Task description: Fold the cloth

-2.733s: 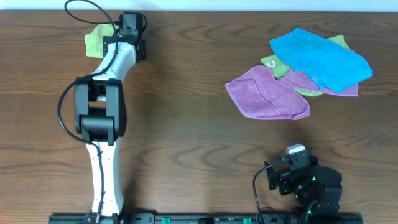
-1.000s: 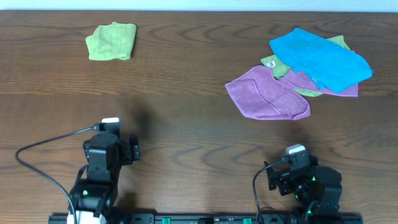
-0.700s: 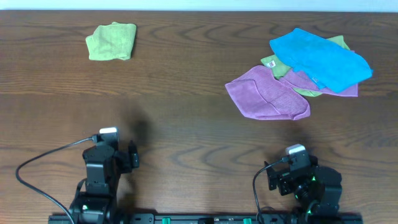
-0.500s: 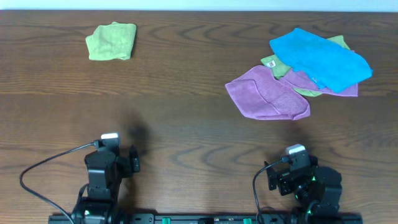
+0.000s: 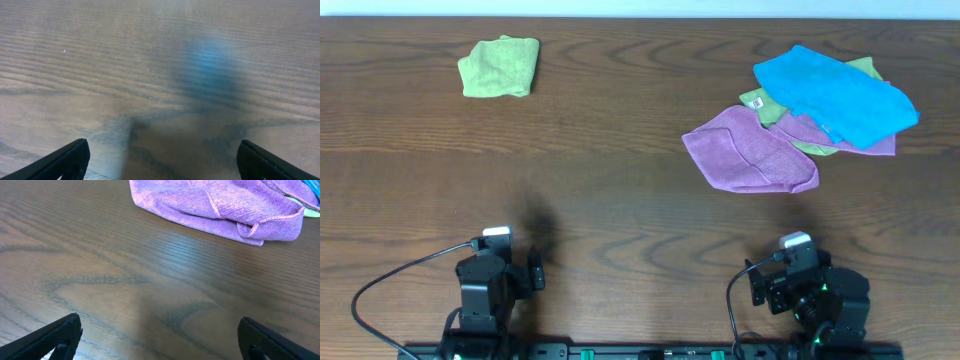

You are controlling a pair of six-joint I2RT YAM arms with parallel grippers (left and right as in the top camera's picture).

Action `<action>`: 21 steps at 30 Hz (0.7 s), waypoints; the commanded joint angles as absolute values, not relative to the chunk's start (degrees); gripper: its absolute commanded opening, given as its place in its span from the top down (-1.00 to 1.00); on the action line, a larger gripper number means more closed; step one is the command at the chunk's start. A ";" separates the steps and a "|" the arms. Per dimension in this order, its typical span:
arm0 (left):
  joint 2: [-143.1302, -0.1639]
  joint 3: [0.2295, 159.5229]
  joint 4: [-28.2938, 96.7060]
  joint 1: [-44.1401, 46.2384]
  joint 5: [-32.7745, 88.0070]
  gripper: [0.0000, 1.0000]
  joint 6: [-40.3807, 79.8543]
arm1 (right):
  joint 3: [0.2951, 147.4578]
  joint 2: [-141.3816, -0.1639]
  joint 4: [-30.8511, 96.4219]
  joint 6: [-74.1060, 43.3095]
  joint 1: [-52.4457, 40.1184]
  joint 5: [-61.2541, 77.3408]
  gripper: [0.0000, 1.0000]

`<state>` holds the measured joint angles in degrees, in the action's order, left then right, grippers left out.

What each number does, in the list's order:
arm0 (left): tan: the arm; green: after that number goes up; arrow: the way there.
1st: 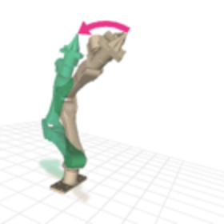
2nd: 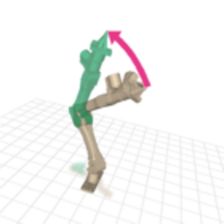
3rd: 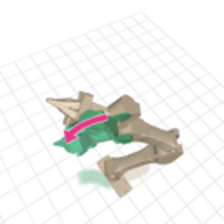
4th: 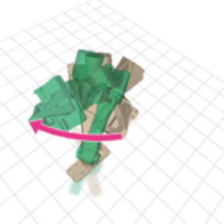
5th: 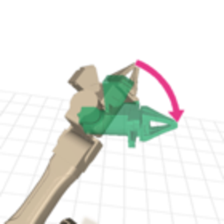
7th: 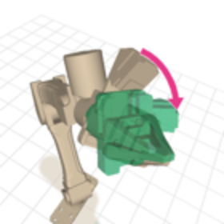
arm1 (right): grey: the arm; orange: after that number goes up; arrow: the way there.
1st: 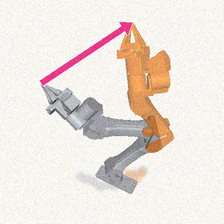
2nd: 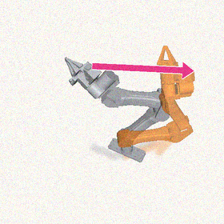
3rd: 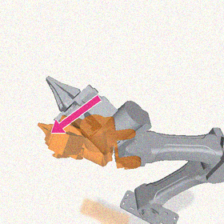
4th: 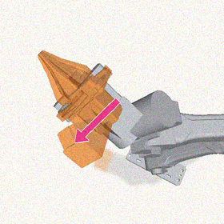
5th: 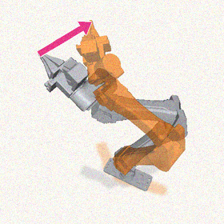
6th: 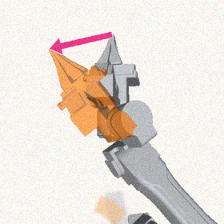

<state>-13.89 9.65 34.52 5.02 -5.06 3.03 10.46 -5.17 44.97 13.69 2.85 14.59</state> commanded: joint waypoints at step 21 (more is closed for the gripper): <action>-8.32 8.84 34.70 4.78 -4.82 -0.90 4.29 | 10.11 -4.73 45.01 14.22 2.44 15.03 -0.98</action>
<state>-8.84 9.63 34.54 5.02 -4.84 3.68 10.46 -5.17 44.97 13.72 2.85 14.61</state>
